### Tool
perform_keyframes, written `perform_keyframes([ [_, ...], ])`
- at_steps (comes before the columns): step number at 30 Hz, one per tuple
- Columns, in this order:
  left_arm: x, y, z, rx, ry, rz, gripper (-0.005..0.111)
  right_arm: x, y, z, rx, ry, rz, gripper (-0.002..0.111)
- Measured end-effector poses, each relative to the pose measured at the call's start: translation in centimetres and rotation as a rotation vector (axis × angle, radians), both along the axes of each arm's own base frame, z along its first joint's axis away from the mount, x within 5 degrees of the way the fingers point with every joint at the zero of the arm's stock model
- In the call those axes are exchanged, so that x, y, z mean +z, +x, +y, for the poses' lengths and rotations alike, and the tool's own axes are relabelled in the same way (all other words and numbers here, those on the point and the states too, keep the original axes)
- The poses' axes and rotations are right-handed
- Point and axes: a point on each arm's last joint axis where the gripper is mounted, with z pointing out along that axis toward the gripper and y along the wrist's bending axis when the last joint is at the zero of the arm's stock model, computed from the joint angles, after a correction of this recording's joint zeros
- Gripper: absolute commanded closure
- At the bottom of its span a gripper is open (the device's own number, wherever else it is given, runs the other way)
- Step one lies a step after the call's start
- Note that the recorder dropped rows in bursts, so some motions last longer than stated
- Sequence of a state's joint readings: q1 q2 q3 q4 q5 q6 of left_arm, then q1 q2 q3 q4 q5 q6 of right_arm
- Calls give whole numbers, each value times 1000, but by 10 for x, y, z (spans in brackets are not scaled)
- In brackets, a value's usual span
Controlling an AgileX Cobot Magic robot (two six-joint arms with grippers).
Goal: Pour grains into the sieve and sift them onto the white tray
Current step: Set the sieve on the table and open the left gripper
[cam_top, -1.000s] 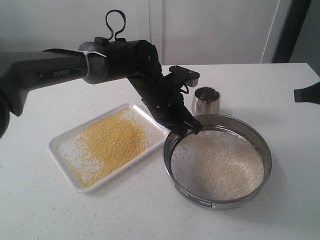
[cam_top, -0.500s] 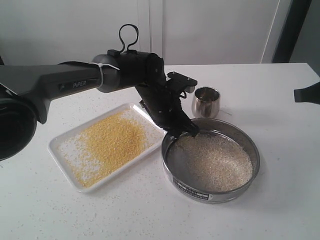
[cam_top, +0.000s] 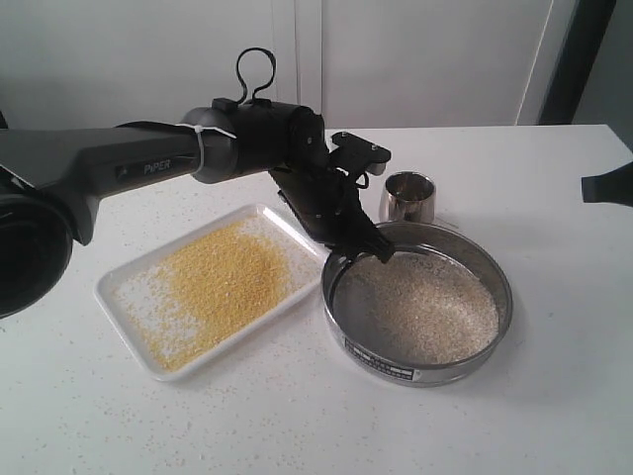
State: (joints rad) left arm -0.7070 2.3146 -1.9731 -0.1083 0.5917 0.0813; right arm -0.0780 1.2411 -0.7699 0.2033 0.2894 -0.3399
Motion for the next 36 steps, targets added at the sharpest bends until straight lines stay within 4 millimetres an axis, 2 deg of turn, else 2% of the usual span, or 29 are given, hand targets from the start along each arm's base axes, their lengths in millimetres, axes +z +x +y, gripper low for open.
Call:
perform_keyframes([
  [4,0,0,0,-1,2,-2,84,0,0,0,0,0,0,108],
  [9,0,2,0,-2,4,-23,53,0,0,0,0,0,0,108],
  [12,0,2,0,-1,5,-23,41,0,0,0,0,0,0,108],
  [20,2,-1,2,0,25,0,41,0,0,0,0,0,0,108],
  [27,23,-6,7,8,18,1,45,0,0,0,0,0,0,108],
  [31,41,-10,11,4,29,-4,58,0,0,0,0,0,0,108],
  [36,60,-17,23,-15,103,-9,86,0,0,0,0,0,0,108],
])
